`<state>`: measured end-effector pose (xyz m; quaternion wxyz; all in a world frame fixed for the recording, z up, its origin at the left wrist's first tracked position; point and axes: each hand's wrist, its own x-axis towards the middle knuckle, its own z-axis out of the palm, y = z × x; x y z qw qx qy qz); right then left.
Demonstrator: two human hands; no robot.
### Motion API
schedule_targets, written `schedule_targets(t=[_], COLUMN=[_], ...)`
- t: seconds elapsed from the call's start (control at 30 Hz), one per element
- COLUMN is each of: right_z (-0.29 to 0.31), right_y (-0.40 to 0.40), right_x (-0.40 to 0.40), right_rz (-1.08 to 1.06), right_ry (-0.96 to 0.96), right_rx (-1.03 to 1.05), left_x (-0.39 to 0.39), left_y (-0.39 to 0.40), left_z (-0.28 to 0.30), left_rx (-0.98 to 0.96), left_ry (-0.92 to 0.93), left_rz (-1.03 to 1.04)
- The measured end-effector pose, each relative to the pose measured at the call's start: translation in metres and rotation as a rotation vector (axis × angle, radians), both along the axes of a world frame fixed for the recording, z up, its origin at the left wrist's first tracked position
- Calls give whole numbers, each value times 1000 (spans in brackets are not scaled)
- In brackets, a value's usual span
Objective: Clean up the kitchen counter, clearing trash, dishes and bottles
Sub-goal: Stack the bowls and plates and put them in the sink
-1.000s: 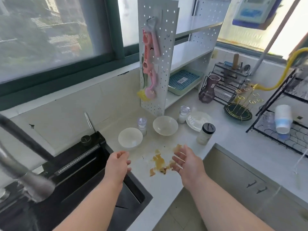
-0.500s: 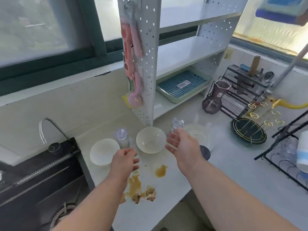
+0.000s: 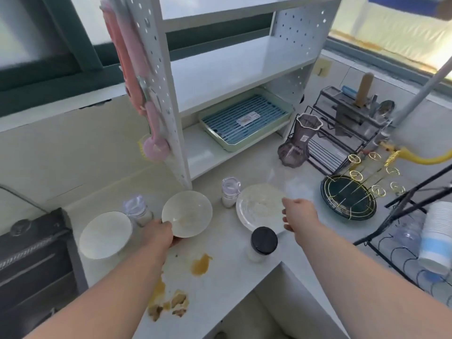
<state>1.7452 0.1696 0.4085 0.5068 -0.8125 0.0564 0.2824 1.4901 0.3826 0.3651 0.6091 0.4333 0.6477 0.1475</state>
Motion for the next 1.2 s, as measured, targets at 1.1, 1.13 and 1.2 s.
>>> schedule_targets(t=[1.1,1.13,1.2], right_z=[-30,-20,-6], right_y=[-46,-46,-47], right_x=[16,14,13], right_rz=[-223,-238,-246], right_ry=[199,181,140], right_rx=[90,122,158], left_x=[15,17,22], left_y=[-39,-39,-39], left_z=[103,106,115], left_rx=[137,144,159], left_ry=[-226,-228,-243], left_rz=[2,-4,-21])
